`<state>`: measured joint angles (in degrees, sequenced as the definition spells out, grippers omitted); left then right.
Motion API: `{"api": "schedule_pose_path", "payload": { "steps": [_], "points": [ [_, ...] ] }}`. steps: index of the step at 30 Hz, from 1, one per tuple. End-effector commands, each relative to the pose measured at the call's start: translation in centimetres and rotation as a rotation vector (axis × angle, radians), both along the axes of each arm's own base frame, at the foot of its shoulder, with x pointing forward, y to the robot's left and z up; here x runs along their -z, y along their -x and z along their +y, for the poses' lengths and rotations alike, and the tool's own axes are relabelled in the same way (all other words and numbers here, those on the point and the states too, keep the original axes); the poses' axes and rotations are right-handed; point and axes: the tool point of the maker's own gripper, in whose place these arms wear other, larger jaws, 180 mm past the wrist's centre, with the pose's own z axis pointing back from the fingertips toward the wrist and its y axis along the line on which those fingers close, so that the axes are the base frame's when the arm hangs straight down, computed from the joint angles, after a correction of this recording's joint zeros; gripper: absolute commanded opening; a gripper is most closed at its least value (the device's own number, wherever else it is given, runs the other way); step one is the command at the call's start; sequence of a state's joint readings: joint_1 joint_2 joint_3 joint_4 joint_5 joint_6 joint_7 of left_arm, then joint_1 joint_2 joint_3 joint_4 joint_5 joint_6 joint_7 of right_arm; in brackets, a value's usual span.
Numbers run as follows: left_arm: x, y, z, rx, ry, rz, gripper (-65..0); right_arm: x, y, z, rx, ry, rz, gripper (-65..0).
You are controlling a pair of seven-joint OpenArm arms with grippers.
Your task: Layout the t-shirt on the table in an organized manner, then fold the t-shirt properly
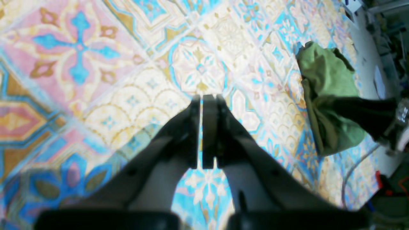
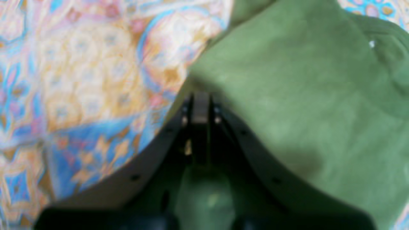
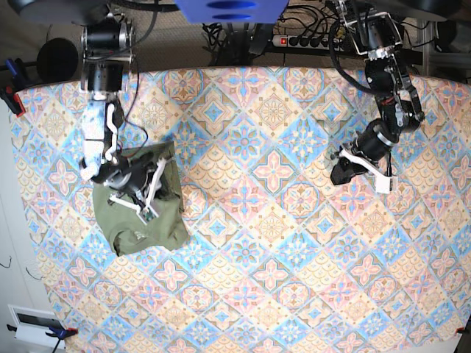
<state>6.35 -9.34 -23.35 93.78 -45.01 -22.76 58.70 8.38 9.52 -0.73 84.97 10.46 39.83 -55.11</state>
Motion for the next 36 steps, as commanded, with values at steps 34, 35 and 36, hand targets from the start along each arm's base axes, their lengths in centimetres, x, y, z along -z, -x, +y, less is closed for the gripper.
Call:
{"api": "schedule_pose_path", "payload": {
  "steps": [34,35,36],
  "points": [
    [1.0,21.4,3.3,0.036,-0.244,0.313,-65.0,-1.1,27.3,-16.2,0.535,0.012,0.237,-63.2],
    [1.2,22.3,3.3,0.039,-0.244,0.337,-65.0,-1.0,28.2,-16.5,0.544,0.022,0.257,-63.2],
    [1.4,23.1,3.3,0.041,-0.244,0.361,-65.0,-0.7,29.4,-16.8,0.552,0.034,0.286,-63.2]
  ]
}}
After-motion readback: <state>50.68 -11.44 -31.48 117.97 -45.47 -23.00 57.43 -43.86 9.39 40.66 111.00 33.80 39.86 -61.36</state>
